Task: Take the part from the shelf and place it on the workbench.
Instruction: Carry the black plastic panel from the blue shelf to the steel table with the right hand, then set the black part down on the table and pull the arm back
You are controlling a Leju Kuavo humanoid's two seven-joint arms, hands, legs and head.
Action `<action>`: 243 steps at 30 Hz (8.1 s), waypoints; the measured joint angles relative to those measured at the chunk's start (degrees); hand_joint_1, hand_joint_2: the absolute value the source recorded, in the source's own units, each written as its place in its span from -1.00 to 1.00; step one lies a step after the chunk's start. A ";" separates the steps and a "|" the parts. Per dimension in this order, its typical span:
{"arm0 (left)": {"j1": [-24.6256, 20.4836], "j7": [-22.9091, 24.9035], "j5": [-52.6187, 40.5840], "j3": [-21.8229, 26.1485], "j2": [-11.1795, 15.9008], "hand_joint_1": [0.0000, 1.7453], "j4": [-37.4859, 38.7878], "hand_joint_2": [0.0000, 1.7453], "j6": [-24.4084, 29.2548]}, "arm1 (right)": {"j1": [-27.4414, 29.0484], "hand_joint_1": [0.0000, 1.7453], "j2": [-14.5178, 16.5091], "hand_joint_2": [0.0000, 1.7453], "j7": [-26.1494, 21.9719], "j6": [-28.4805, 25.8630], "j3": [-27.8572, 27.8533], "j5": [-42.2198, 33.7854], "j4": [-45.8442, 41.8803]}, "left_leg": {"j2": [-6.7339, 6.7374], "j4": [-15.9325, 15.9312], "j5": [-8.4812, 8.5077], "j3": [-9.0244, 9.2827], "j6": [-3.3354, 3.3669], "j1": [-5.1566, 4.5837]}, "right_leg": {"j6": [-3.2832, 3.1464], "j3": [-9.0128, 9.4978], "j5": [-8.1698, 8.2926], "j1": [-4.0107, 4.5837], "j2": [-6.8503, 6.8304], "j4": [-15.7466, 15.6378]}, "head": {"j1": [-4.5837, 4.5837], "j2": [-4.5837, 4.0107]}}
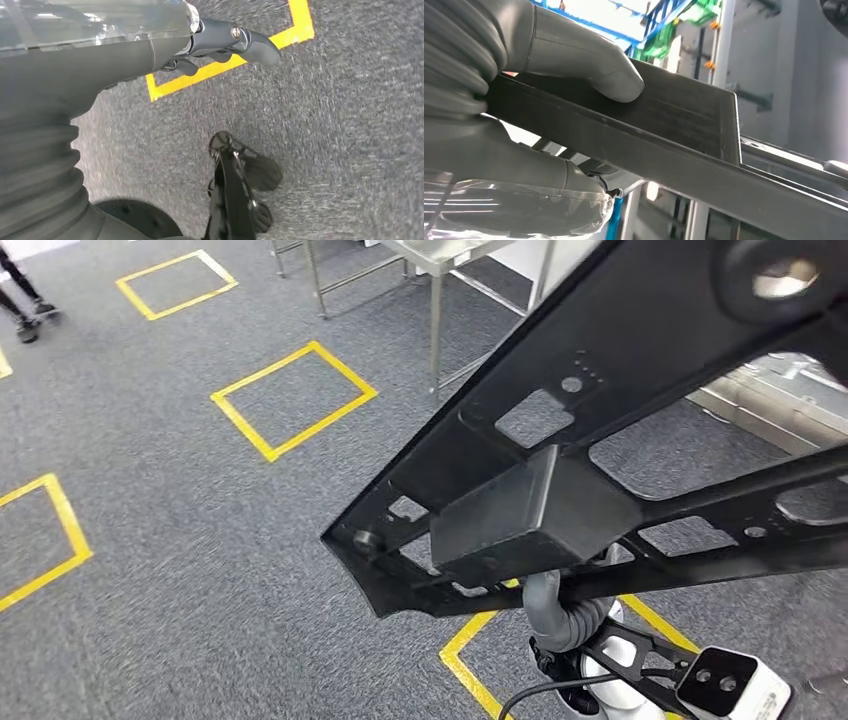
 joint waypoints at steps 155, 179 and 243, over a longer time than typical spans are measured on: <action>-0.79 -2.91 -3.64 -0.04 0.78 -1.00 0.11 1.00 -4.15 | -14.17 1.00 -8.44 1.00 0.51 -15.64 8.49 -10.60 4.46 | -0.84 0.73 0.69 -0.93 0.72 -0.12 | 0.25 1.67 -1.47 0.06 -1.08 0.59 | -0.02 0.01; 0.01 -4.70 -3.35 1.24 -0.19 -1.00 0.13 1.00 -6.06 | 2.55 1.00 -5.40 1.00 5.82 -24.32 4.42 18.16 1.53 | -1.15 -13.63 4.69 11.83 0.70 0.05 | 1.89 -2.23 1.72 -1.11 -1.21 1.04 | -0.03 0.01; -0.23 -8.35 -7.17 1.52 0.53 -1.00 0.35 1.00 -8.56 | -46.42 -1.00 9.34 -1.00 25.47 -13.61 17.56 66.06 81.77 | -1.60 -8.00 4.77 2.75 1.24 -0.79 | -0.49 -2.53 3.31 0.34 -0.80 -0.69 | -0.03 0.01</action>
